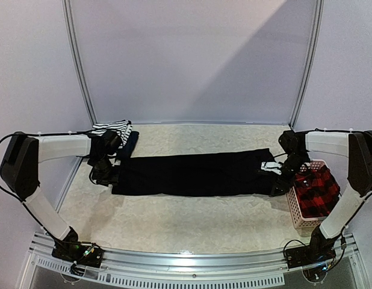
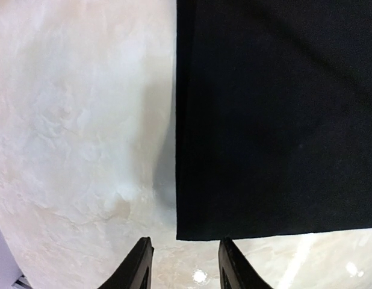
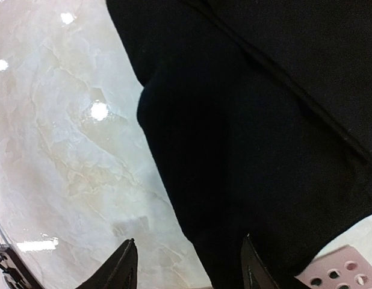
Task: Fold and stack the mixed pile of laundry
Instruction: Move the rectangle-folded T-shirt to the center of the board.
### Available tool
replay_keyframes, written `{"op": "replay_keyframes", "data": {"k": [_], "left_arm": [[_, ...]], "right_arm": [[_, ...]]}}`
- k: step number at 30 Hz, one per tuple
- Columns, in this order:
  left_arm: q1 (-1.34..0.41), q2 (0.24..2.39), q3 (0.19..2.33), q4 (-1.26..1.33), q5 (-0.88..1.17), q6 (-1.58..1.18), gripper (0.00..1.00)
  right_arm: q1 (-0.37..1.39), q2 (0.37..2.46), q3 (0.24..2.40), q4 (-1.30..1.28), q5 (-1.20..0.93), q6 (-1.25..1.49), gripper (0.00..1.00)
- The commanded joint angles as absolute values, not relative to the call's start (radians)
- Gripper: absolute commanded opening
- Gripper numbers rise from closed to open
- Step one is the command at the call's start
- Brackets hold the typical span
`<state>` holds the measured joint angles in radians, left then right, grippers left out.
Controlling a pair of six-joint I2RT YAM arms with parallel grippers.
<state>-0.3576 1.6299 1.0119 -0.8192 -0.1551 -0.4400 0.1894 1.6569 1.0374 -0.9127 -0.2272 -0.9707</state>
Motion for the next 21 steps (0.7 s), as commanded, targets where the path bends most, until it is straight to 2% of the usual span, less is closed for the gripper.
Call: {"op": "replay_keyframes", "data": {"k": [1,5,16,20,21], "left_arm": [[-0.323,1.633,0.976,-0.781,-0.072,-0.478,0.39],[-0.309,1.666,0.953,-0.765,-0.056,-0.474,0.34],[-0.295,1.723,0.916,-0.724,-0.041,-0.444,0.11],[-0.296,1.728,0.917,-0.719,-0.046,-0.434,0.00],[-0.296,1.727,0.917,-0.723,-0.051,-0.434,0.00]], "right_arm": [[0.189,1.690,0.992,-0.895,-0.193,-0.989,0.63],[0.195,1.703,0.982,-0.892,-0.182,-1.002,0.67],[0.207,1.732,0.978,-0.864,-0.173,-0.992,0.66],[0.221,1.722,0.966,-0.842,-0.147,-0.994,0.66],[0.224,1.724,0.963,-0.824,-0.127,-0.990,0.66]]}}
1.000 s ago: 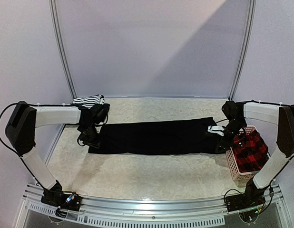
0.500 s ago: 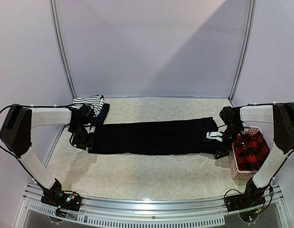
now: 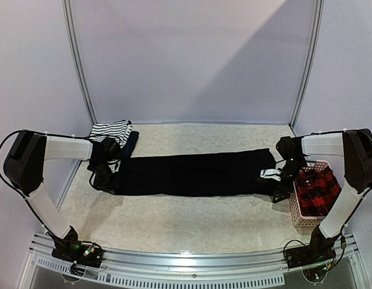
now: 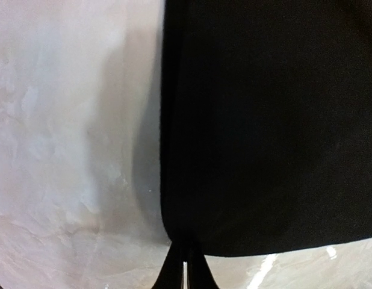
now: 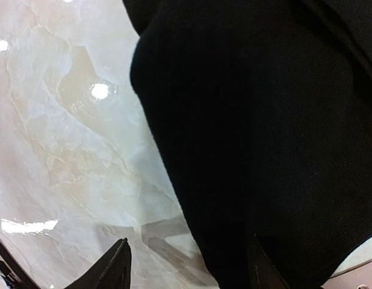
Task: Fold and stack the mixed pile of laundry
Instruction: Move the rectangle-folded T-shirt to the center of the board.
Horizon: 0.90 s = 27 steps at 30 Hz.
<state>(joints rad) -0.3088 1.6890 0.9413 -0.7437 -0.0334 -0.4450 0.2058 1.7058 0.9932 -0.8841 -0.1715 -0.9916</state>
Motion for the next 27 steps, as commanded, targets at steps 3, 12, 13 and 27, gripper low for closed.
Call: {"op": "replay_keyframes", "data": {"k": [3,12,13,27], "left_arm": [[-0.292,1.717,0.922,-0.760,-0.070,-0.443,0.00],[-0.270,1.574,0.930,-0.980,-0.170,-0.490,0.00],[-0.268,1.561,0.934,-1.003,-0.186,-0.489,0.00],[-0.274,1.500,0.997,-1.285,-0.190,-0.515,0.10]], "right_arm": [[0.230,1.741,0.960,-0.773,-0.069,-0.968,0.58],[0.311,1.711,0.922,-0.801,-0.017,-0.958,0.01],[0.337,1.688,0.902,-0.811,-0.016,-0.962,0.00],[0.488,1.465,0.823,-1.050,-0.067,-0.970,0.26]]}}
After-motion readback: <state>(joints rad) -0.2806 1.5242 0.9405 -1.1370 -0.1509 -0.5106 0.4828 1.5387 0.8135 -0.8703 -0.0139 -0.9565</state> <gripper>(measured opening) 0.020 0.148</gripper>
